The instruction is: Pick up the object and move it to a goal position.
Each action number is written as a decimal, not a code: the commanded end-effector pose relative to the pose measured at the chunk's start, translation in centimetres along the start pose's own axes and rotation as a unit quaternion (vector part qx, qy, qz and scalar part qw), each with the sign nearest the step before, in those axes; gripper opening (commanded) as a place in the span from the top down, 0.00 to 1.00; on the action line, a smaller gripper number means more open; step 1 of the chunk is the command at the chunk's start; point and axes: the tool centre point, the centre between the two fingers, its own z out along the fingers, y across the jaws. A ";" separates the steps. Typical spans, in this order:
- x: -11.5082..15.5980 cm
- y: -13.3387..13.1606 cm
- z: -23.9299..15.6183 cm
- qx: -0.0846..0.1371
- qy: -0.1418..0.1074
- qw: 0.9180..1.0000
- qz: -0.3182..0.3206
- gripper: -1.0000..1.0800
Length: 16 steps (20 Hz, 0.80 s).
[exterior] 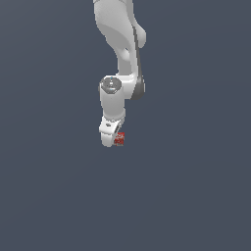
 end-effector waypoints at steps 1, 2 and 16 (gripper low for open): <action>-0.2 -0.4 0.4 0.000 0.001 0.999 -0.032 0.04; -0.3 -0.5 0.6 0.000 0.001 0.999 -0.043 0.04; -0.9 -1.4 1.6 0.001 0.003 0.993 -0.121 0.04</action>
